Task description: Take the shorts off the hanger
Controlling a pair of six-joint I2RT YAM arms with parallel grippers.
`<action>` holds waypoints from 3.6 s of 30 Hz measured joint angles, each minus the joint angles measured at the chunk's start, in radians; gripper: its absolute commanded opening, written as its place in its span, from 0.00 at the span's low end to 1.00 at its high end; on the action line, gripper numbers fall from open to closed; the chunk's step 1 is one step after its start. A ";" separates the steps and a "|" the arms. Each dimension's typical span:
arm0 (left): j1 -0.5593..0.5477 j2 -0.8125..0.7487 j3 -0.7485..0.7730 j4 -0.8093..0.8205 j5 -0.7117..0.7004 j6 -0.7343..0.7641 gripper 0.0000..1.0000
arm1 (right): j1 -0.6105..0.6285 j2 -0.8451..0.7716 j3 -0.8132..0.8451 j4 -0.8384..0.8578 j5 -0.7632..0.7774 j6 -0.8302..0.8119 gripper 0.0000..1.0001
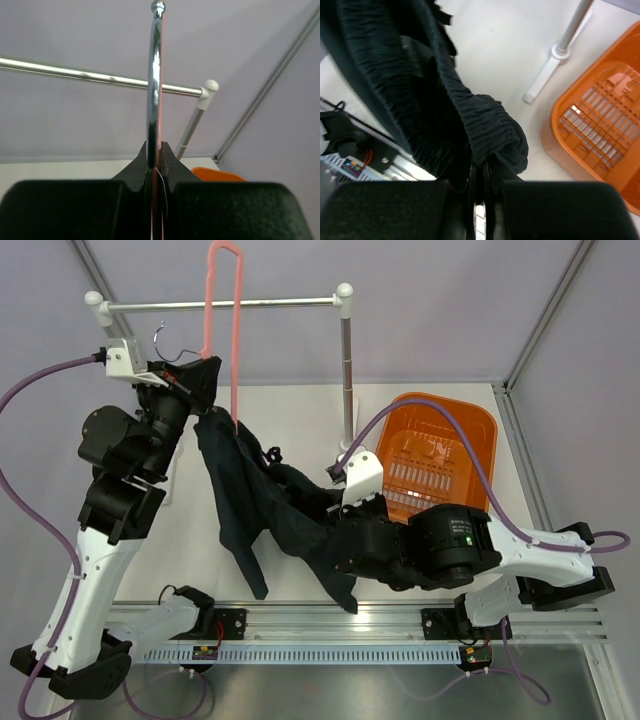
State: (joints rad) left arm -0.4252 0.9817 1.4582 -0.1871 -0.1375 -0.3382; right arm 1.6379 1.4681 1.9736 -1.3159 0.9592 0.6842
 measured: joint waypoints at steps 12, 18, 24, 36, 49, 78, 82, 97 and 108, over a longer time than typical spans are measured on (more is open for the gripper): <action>0.002 -0.055 -0.018 -0.016 0.117 -0.038 0.00 | -0.164 -0.046 -0.116 -0.016 0.003 0.020 0.00; 0.002 -0.195 -0.159 0.075 0.137 -0.070 0.00 | -0.284 -0.131 -0.180 0.040 0.000 -0.011 0.00; 0.002 -0.196 -0.151 0.130 0.165 -0.081 0.00 | -0.291 -0.123 -0.138 0.150 -0.079 -0.091 0.00; 0.003 -0.150 -0.151 0.137 0.177 -0.080 0.00 | -0.006 0.132 -0.043 0.346 -0.307 -0.229 0.00; 0.003 -0.069 -0.159 0.143 0.051 -0.034 0.00 | 0.018 0.132 0.115 0.286 -0.291 -0.280 0.00; 0.136 -0.006 -0.081 0.090 0.009 -0.077 0.00 | -0.311 0.029 0.388 0.506 0.105 -0.784 0.00; 0.136 -0.045 -0.102 -0.007 0.083 -0.062 0.00 | -0.513 0.055 0.476 0.694 0.123 -0.968 0.00; 0.136 -0.156 -0.261 -0.131 0.185 -0.023 0.00 | -0.977 0.045 0.459 0.851 0.053 -0.943 0.00; 0.136 -0.191 -0.306 -0.150 0.198 -0.017 0.00 | -1.008 0.084 0.294 0.679 -0.149 -0.721 0.00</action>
State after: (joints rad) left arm -0.2893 0.7906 1.1526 -0.3370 0.0601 -0.3553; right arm 0.6296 1.5517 2.2677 -0.6373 0.8101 -0.0372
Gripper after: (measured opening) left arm 0.049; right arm 0.077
